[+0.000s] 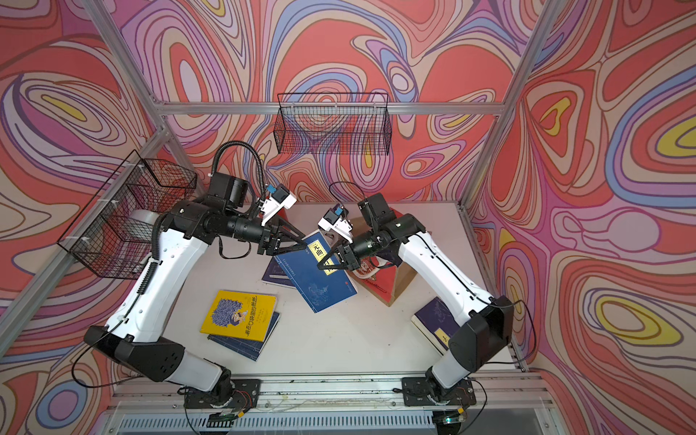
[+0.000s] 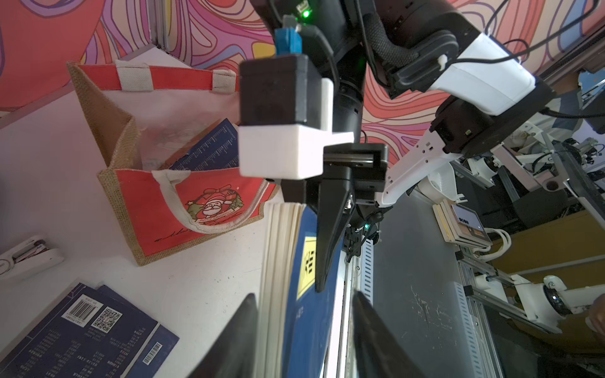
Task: Put the books into the canvas bag
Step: Pick up the book from the book, then pick up the canvas bag from the center of the board.
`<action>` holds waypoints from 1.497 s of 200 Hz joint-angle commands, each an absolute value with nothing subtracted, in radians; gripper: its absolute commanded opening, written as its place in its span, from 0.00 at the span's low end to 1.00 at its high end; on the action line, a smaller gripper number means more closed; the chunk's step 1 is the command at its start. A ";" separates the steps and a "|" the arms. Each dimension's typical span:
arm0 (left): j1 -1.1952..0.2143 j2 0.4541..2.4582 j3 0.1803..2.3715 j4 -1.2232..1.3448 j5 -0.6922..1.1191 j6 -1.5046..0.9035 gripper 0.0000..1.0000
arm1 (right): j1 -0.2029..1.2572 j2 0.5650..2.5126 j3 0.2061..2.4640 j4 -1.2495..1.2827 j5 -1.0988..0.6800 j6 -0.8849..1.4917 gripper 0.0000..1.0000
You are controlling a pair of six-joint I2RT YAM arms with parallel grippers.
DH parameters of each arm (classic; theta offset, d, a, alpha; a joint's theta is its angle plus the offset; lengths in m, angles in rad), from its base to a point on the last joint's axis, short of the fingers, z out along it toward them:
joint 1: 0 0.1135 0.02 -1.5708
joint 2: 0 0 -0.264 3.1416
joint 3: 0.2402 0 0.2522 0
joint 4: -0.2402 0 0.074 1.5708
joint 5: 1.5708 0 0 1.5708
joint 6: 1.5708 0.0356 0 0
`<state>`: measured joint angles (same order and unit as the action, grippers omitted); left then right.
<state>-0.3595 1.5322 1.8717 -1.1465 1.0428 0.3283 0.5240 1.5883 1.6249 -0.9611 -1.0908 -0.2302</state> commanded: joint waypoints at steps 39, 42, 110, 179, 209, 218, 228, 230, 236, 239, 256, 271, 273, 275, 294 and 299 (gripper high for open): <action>-0.411 1.562 1.880 -1.261 1.000 0.404 0.55 | 0.532 1.593 1.703 -1.025 -1.066 -0.277 0.00; -0.410 1.564 1.883 -1.263 1.000 0.404 0.56 | 0.532 1.592 1.704 -1.025 -1.063 -0.278 0.00; -0.414 1.588 1.919 -1.261 0.990 0.399 0.00 | 0.541 1.578 1.687 -0.985 -1.033 -0.252 0.00; -0.405 1.460 1.819 -0.855 0.670 0.236 0.00 | 0.332 1.408 1.610 -0.760 -0.636 0.103 0.76; -0.396 1.388 1.731 -0.679 0.626 0.208 0.00 | 0.268 1.442 1.675 -0.899 -0.232 0.116 0.79; -0.392 1.395 1.739 -0.662 0.622 0.189 0.00 | 0.257 1.465 1.689 -0.926 -0.161 0.094 0.80; -0.387 1.405 1.753 -0.650 0.614 0.163 0.00 | 0.252 1.488 1.699 -0.930 -0.087 0.070 0.80; -0.387 1.407 1.754 -0.647 0.614 0.158 0.00 | 0.252 1.491 1.701 -0.928 -0.077 0.066 0.80; -0.384 1.412 1.758 -0.636 0.613 0.139 0.00 | 0.248 1.505 1.702 -0.919 -0.060 0.050 0.81; -0.384 1.414 1.759 -0.630 0.612 0.128 0.00 | 0.246 1.512 1.703 -0.914 -0.052 0.041 0.81; -0.381 1.420 1.759 -0.606 0.619 0.087 0.00 | 0.234 1.571 1.726 -0.900 -0.002 0.009 0.81; -0.379 1.413 1.752 -0.599 0.626 0.074 0.00 | 0.216 1.635 1.759 -0.905 0.028 -0.019 0.81; -0.379 1.412 1.749 -0.598 0.628 0.073 0.00 | 0.215 1.643 1.763 -0.906 0.034 -0.023 0.80; -0.380 1.410 1.746 -0.596 0.629 0.070 0.00 | 0.213 1.651 1.769 -0.908 0.040 -0.028 0.80; -0.378 1.387 1.712 -0.588 0.624 0.065 0.00 | 0.183 1.728 1.828 -0.926 0.043 -0.068 0.80; -0.377 1.379 1.701 -0.585 0.622 0.066 0.00 | 0.179 1.748 1.849 -0.936 0.046 -0.080 0.80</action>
